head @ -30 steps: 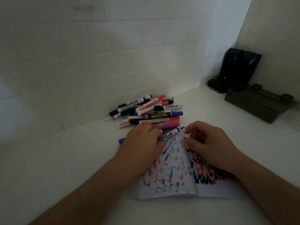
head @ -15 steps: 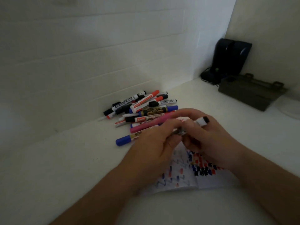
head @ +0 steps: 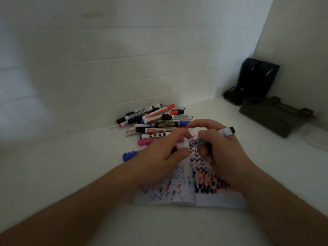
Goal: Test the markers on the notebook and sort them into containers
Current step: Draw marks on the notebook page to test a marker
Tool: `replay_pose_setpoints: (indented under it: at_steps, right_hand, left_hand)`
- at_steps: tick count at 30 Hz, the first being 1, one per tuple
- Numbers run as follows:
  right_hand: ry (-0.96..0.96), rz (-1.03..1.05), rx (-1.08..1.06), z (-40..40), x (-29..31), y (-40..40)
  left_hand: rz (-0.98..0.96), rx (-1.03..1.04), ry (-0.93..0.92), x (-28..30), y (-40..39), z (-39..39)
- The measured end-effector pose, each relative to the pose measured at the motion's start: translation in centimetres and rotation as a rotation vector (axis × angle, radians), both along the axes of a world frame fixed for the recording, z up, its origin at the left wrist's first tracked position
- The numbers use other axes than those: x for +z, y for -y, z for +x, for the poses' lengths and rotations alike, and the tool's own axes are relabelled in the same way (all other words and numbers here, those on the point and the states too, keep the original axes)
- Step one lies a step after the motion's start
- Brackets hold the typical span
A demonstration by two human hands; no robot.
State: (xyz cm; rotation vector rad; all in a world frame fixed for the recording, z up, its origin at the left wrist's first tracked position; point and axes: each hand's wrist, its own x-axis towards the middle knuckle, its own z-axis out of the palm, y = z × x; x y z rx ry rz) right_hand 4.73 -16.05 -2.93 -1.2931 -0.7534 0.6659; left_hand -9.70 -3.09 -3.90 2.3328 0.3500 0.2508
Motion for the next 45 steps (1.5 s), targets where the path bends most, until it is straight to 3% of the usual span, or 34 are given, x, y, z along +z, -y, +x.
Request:
replay_pose_setpoints:
  at_steps: [3,5,9,15,21,29,34,45]
  right_hand:
    - [-0.136,0.119,-0.068,3.7,3.5,2.1]
    - [-0.189,0.152,-0.022,5.2,5.5,3.7]
    - [0.048,0.040,0.151,5.2,4.0,6.3]
    - [0.083,-0.132,0.313,3.7,-1.8,9.4]
    - [0.339,-0.242,0.165,3.1,-2.3,9.3]
    - [0.377,-0.352,0.039,2.7,-2.6,9.0]
    - [0.341,-0.375,0.024,2.5,-2.8,8.9]
    - [0.448,-0.392,0.009,2.3,-3.1,9.1]
  left_hand:
    - [-0.161,0.079,-0.097,1.0,-0.5,0.2]
    - [-0.164,0.054,-0.119,1.3,-0.2,0.7]
    - [-0.188,-0.075,-0.085,1.5,2.0,2.4]
    - [-0.030,-0.104,-0.018,-0.7,3.3,3.5]
    - [0.058,-0.178,-0.001,-1.9,3.7,3.0]
    - [0.066,-0.209,0.020,-2.2,3.5,3.2]
    - [0.039,-0.205,0.021,-2.4,3.4,3.3]
    - [0.053,-0.210,0.033,-2.5,3.4,3.3]
